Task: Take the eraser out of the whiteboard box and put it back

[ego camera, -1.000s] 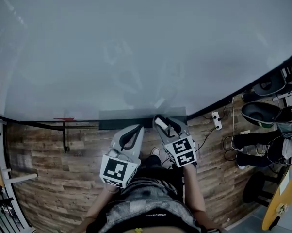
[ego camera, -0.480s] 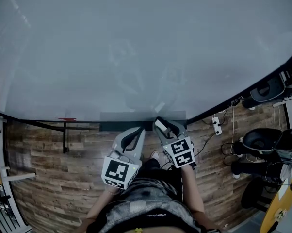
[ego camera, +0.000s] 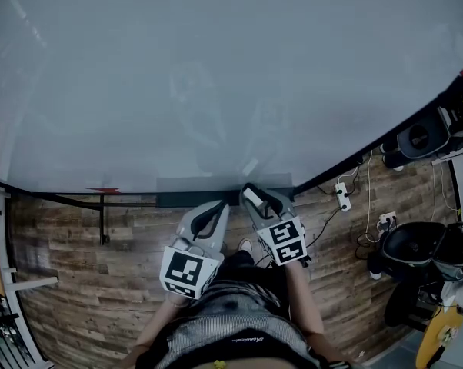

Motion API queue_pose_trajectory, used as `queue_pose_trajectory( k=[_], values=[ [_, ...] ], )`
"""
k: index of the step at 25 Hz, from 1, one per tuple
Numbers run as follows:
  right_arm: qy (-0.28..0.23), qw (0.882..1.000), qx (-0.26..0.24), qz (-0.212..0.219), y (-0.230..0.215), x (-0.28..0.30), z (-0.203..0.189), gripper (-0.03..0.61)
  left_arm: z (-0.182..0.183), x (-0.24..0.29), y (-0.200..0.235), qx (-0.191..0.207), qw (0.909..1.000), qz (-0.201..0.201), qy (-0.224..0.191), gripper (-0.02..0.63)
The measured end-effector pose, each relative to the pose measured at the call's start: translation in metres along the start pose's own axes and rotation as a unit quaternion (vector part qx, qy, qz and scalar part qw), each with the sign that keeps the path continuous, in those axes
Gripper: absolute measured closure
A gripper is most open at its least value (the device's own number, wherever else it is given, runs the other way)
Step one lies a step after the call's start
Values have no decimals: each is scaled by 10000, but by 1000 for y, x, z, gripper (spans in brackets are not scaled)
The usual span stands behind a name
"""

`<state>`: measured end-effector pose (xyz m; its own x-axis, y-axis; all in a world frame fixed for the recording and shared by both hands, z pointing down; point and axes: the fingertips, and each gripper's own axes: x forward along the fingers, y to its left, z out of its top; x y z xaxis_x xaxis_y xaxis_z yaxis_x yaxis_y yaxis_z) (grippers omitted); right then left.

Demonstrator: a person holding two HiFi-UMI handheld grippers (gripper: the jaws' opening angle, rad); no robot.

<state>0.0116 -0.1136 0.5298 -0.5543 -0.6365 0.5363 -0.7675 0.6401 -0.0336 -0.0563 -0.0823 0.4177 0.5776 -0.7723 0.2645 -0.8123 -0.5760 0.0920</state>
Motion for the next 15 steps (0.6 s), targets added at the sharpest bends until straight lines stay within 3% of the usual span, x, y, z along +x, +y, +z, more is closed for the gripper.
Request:
queue_pose_trajectory(
  k=[15],
  values=[
    [-52, 9999, -92, 58, 4, -21, 14, 419, -2, -3, -7, -93, 9998, -147, -9, 612]
  ],
)
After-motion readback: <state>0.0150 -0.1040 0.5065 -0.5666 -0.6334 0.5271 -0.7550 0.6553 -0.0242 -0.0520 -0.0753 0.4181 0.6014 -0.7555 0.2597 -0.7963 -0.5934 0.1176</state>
